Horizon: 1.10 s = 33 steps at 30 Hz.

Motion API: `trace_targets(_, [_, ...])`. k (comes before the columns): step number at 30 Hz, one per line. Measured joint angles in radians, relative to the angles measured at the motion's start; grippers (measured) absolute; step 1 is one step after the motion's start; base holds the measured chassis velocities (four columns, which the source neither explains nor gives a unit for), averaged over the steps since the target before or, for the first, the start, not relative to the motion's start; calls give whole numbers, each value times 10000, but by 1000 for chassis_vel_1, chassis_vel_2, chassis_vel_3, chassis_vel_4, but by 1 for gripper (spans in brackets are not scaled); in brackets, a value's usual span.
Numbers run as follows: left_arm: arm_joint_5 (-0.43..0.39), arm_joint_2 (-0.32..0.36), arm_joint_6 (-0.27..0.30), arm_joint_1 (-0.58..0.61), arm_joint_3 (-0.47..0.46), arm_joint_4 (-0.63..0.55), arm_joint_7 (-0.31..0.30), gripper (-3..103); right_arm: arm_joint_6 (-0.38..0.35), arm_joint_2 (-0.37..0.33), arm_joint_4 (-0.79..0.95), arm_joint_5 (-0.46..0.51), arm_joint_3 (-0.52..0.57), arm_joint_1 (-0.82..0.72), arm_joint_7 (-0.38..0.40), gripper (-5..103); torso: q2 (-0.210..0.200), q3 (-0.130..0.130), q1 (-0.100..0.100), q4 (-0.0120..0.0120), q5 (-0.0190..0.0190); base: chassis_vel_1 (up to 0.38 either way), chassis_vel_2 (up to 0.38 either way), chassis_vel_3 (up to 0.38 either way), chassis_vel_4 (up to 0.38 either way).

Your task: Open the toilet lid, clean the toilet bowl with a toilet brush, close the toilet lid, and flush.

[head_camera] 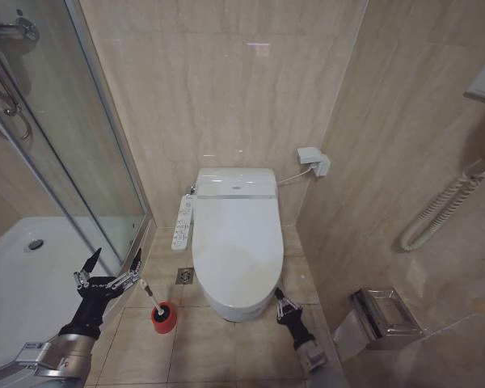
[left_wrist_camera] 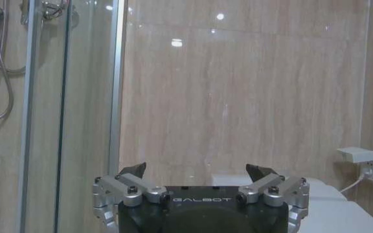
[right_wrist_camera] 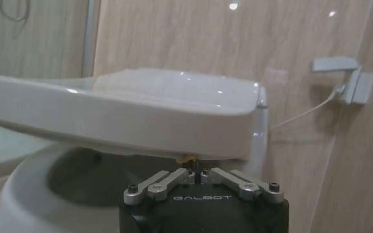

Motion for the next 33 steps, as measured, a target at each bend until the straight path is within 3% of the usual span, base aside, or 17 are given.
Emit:
trace_targets(17, [0,-1,0,6,-2,0,-2,100,-587,20,2045,922,452,-37,626,1,1,-3,-1,-2,-3,0,0,0,0])
trace_targets(18, [0,-2,-3,-2,1,-2,1,100,-739,37,2207,1071,502,-12,712,1,3,-4,-1,5,-21,0,0,0,0])
trace_targets(19, [0,5,3,9,0,1,0,100,-831,71,2372,1194,509,-4,762,1,3,-1,2,-8,0,0,0,0,0])
trace_targets(21, [0,0,0,0,0,-1,-1,100,-1080,135,2749,1437,538,120,872,1,2,-2,2,6,-2,0,0,0,0])
trace_targets(33, [0,0,0,0,0,-1,0,100,-1649,76,3361,1982,604,657,1152,1,1,-2,2,-1,-4,0,0,0,0])
